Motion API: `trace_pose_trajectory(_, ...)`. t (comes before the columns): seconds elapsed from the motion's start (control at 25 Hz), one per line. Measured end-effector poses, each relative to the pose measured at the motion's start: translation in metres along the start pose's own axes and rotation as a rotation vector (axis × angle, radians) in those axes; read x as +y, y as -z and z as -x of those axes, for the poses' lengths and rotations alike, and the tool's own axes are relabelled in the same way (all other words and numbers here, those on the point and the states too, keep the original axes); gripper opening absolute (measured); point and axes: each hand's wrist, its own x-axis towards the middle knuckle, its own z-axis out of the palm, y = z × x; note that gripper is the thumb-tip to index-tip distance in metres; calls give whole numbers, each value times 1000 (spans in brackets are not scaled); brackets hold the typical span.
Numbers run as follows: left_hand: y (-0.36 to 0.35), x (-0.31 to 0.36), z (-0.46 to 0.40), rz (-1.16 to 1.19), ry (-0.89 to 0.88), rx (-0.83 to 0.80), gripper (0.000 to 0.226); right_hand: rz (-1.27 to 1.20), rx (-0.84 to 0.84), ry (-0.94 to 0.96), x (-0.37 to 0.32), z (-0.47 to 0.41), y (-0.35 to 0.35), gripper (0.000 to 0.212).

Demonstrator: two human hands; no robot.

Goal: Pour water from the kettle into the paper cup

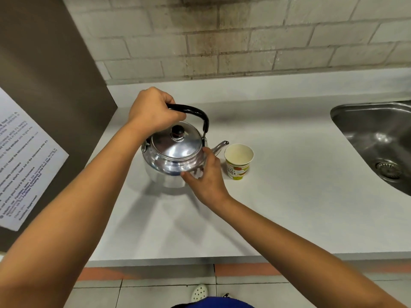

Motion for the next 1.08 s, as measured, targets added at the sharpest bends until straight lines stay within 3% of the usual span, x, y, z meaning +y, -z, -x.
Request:
trace_pose_trajectory(0.32,-2,9,-8,-73,-116,-52,25,-2,34,-54,2,-1,-6,79)
trace_pose_trajectory(0.56,-3,17,-13,-149,-151,-82,13,-19,37,-79,-1,-4,-6,82)
trace_pose_trajectory(1.08,-2,41,-19,-266,-313,-111,19,-93,80,-84,-5,-5,-8,80)
